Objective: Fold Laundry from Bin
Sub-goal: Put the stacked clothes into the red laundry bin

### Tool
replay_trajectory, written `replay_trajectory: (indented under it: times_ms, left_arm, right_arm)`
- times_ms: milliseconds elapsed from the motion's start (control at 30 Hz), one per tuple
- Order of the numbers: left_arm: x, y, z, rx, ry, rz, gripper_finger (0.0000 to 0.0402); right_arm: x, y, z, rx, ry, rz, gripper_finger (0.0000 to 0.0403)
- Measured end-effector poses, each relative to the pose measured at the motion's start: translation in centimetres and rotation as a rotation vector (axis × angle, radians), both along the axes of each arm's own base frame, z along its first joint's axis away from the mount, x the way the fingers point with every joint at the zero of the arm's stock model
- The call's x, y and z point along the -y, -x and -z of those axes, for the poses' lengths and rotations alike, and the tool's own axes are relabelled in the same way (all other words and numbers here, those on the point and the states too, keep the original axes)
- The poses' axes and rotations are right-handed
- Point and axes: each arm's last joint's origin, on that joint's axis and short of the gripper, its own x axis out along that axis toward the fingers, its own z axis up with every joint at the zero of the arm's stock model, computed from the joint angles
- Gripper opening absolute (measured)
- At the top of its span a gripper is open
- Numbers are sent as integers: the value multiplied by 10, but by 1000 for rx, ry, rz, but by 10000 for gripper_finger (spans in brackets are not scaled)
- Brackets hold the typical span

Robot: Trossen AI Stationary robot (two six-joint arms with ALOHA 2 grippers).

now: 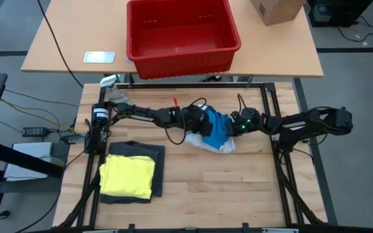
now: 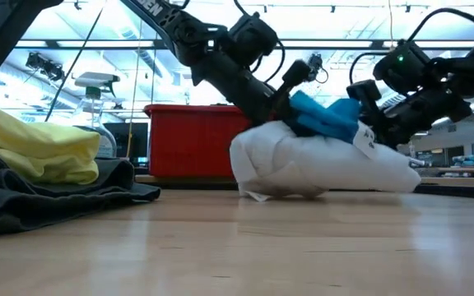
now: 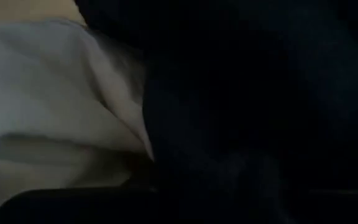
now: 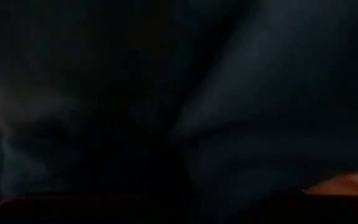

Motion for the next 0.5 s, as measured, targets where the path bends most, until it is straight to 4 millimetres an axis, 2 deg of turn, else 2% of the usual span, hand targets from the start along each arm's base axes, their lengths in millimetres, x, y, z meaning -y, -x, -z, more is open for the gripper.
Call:
replay_trajectory:
  times_ms: [67,167,333,500]
  left_arm:
    - [-2,-1,6,-14,3,-5,73]
    - [2,-1,12,-32,40,33,102]
    - [23,-2,16,-62,151,162,158]
    - [36,4,11,-112,182,221,190]
  right_arm:
    - [3,3,4,-48,2,0,84]
    - [1,8,10,-117,-13,-63,86]
    - [-10,13,15,-135,-115,-285,96]
    - [-14,15,8,-90,-114,-352,136]
